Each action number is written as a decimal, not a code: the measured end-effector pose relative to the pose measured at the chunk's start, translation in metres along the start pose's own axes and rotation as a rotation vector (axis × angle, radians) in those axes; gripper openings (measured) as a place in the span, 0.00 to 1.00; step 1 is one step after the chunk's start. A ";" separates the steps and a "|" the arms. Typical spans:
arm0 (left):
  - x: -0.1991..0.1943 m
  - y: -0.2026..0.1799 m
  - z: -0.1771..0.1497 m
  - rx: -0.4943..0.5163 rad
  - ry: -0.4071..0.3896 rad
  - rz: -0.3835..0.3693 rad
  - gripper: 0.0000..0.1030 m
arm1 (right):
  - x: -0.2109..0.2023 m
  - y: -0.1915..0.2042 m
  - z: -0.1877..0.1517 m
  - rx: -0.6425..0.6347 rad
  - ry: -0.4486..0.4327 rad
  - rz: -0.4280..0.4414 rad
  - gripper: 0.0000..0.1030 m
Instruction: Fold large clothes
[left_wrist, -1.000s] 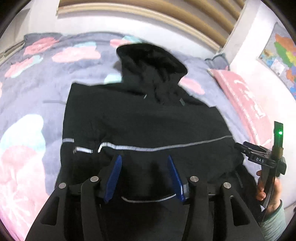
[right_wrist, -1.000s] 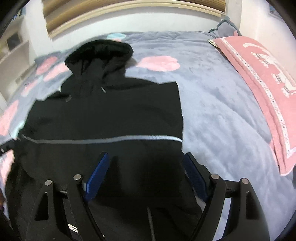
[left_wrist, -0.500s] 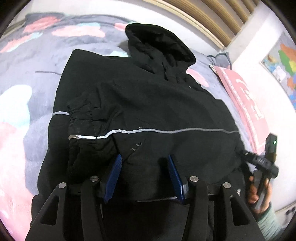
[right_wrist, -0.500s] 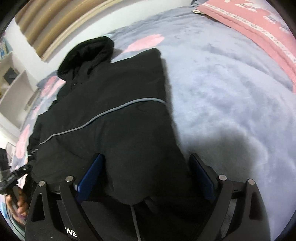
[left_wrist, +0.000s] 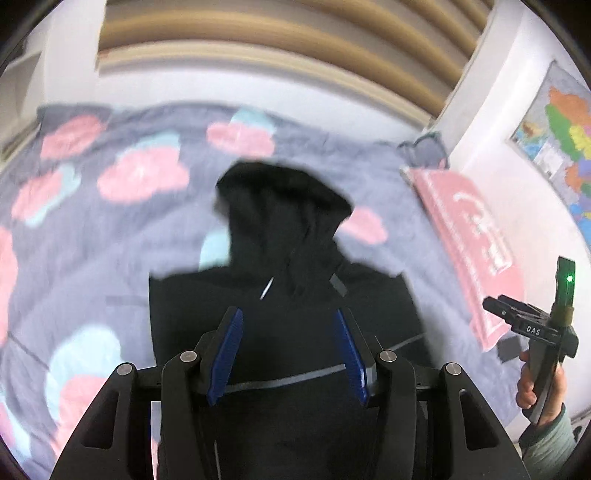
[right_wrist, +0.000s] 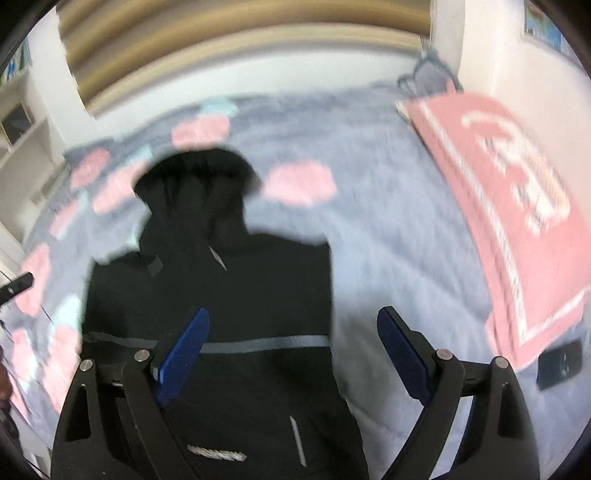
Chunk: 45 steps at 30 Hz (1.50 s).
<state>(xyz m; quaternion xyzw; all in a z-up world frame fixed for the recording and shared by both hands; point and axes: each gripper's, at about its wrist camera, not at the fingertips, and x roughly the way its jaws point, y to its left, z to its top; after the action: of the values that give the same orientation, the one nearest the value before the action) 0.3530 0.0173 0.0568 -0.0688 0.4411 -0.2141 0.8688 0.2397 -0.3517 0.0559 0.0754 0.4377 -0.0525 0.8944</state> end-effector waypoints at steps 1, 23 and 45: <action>-0.004 -0.005 0.008 0.007 -0.010 0.000 0.53 | -0.010 0.005 0.013 -0.006 -0.022 0.007 0.91; 0.237 0.086 0.145 -0.160 0.126 0.090 0.66 | 0.234 0.082 0.170 -0.086 0.123 0.054 0.91; 0.244 0.161 0.147 -0.395 -0.045 -0.029 0.03 | 0.315 0.064 0.194 -0.044 0.115 0.123 0.12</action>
<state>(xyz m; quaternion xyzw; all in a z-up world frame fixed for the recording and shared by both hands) 0.6471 0.0466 -0.0845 -0.2493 0.4539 -0.1344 0.8449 0.5932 -0.3329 -0.0701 0.0851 0.4840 0.0165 0.8708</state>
